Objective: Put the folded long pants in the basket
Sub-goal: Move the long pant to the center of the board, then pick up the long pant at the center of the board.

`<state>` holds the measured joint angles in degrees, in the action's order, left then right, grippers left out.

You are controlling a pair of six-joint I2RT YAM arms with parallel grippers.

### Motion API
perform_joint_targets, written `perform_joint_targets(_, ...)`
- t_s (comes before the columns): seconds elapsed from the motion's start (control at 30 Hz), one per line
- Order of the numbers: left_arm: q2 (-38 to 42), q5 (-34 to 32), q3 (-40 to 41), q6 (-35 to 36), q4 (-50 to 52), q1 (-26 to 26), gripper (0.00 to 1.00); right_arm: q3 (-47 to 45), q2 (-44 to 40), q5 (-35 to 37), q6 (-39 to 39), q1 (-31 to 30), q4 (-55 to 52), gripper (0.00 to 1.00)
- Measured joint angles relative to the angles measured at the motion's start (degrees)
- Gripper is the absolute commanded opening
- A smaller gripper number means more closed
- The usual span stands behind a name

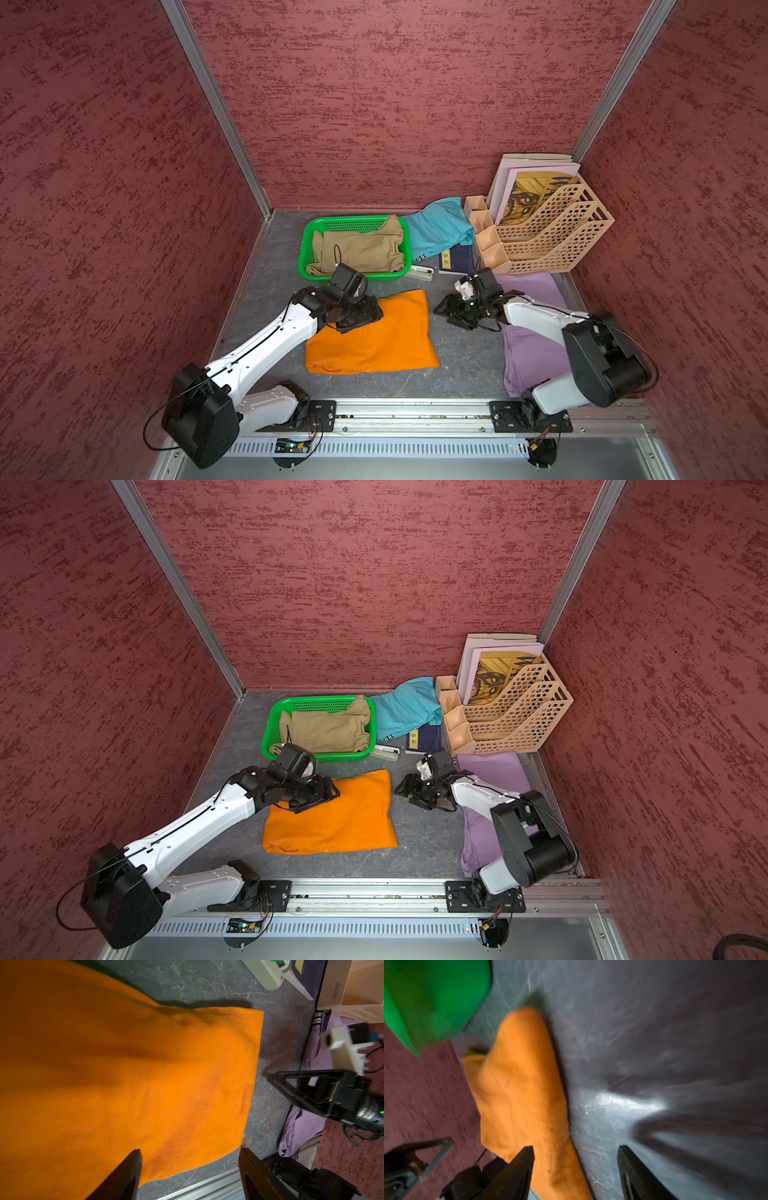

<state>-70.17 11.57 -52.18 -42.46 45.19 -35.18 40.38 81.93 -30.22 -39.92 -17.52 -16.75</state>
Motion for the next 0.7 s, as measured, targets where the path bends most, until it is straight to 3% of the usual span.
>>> perform_joint_targets(0.13, -9.2, -4.5, -7.5, -0.9, 1.9, -8.3, 0.82, 0.2, -4.6, 3.8, 3.3, 6.4, -3.6, 0.71)
perform_joint_targets(0.37, -32.8, -13.8, -28.0, -2.3, 7.1, -21.4, 0.85, 0.0, -3.0, 4.3, 5.4, 9.6, -5.5, 0.71)
perform_joint_targets(0.5, -45.0, -17.5, -36.9, -2.8, 11.1, -24.8, 0.84, -0.2, -2.8, 4.1, 6.2, 11.3, -5.4, 0.71)
perform_joint_targets(0.7, -51.8, -21.0, -43.1, -3.5, 17.7, -25.7, 0.80, -1.7, -2.7, 3.4, 7.6, 12.7, -5.4, 0.71)
